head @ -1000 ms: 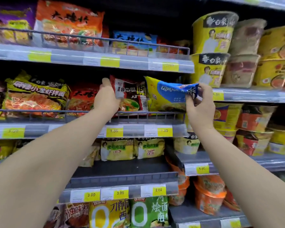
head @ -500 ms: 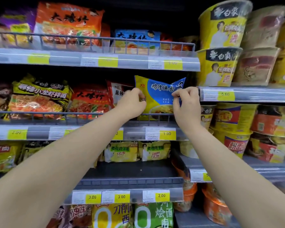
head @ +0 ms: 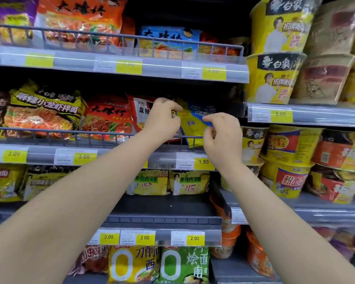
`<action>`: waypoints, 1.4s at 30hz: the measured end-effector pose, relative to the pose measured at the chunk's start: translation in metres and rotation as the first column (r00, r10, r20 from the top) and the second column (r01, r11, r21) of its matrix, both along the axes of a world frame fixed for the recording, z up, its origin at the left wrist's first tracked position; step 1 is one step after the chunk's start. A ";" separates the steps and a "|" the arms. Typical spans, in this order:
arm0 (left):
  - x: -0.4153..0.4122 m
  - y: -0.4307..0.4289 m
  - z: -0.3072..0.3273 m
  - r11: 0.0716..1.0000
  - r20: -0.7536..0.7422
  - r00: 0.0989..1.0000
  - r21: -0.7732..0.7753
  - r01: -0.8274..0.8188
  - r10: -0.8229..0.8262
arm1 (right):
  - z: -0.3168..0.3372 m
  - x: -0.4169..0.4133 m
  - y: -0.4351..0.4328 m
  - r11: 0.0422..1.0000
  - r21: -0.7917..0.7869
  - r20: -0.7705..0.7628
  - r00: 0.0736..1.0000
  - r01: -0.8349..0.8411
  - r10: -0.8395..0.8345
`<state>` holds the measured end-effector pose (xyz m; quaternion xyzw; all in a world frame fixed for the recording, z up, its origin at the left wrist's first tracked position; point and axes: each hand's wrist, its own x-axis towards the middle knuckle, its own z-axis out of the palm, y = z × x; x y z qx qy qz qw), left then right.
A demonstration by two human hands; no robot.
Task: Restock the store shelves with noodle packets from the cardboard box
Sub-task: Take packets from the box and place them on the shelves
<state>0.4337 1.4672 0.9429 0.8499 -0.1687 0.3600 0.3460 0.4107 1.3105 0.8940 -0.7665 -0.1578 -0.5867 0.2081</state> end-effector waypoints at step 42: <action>-0.535 0.524 -0.512 -0.153 -0.940 0.260 -0.230 -0.961 -0.219 | -0.501 -0.351 0.522 0.822 0.387 -0.425 -0.710 0.418 0.562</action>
